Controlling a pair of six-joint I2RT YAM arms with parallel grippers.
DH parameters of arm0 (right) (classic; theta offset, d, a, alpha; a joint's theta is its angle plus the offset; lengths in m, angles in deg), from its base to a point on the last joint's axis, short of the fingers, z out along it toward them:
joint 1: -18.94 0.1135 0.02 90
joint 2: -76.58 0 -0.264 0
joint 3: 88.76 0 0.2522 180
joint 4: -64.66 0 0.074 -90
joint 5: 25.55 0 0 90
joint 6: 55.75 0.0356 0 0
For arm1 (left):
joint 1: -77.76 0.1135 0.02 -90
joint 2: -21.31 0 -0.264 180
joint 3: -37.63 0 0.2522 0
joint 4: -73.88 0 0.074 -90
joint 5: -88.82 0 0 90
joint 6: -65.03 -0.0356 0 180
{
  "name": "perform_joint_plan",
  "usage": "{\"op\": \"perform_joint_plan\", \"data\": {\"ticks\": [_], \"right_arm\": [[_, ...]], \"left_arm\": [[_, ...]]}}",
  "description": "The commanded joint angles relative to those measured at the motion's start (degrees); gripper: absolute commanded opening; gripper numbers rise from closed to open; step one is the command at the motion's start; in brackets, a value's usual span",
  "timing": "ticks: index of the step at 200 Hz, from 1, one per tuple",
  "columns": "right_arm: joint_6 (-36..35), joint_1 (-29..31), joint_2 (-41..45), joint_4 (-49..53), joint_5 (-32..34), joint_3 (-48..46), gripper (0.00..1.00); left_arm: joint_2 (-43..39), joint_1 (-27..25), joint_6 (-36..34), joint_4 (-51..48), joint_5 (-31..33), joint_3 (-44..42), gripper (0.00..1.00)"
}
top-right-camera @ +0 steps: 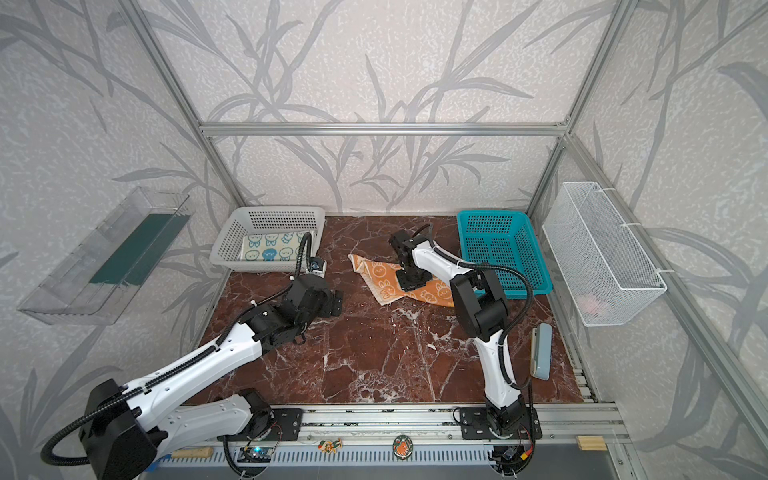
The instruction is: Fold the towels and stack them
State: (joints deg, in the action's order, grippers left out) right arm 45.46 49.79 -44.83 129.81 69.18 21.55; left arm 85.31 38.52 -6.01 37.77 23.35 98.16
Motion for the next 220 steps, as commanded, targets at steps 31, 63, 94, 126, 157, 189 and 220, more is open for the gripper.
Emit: {"op": "perform_joint_plan", "data": {"ticks": [31, 63, 94, 126, 157, 189, 220], "right_arm": [[-1.3, 0.6, 5.7, -3.5, -3.7, -6.8, 0.47], [-1.3, 1.4, 3.5, -4.7, -4.3, -6.8, 0.52], [-1.5, 2.4, 0.1, -3.4, -1.7, -4.0, 0.50], [-1.2, 2.7, -2.9, -1.6, 0.7, -1.4, 0.41], [-1.5, 2.7, -2.1, -1.3, 1.0, -0.8, 0.23], [-1.9, 2.7, 0.9, -0.6, 1.3, -0.3, 0.12], [-3.2, 2.1, 2.6, 1.5, -0.6, 3.1, 0.05]], "left_arm": [[1.7, 0.2, 0.4, 0.4, -1.4, 1.7, 0.99], [2.6, 0.2, 1.2, -0.3, -2.7, 2.6, 0.99], [1.9, 0.2, 0.9, -1.0, -2.1, 2.5, 0.99], [1.4, 0.2, 0.8, -1.4, -1.9, 2.2, 0.99], [1.5, 0.2, 0.8, -1.3, -2.0, 1.9, 0.99], [2.5, 0.2, 1.4, -0.7, -2.8, 1.5, 0.99], [3.7, 0.2, 1.9, -0.1, -3.2, 1.5, 0.99]]}}
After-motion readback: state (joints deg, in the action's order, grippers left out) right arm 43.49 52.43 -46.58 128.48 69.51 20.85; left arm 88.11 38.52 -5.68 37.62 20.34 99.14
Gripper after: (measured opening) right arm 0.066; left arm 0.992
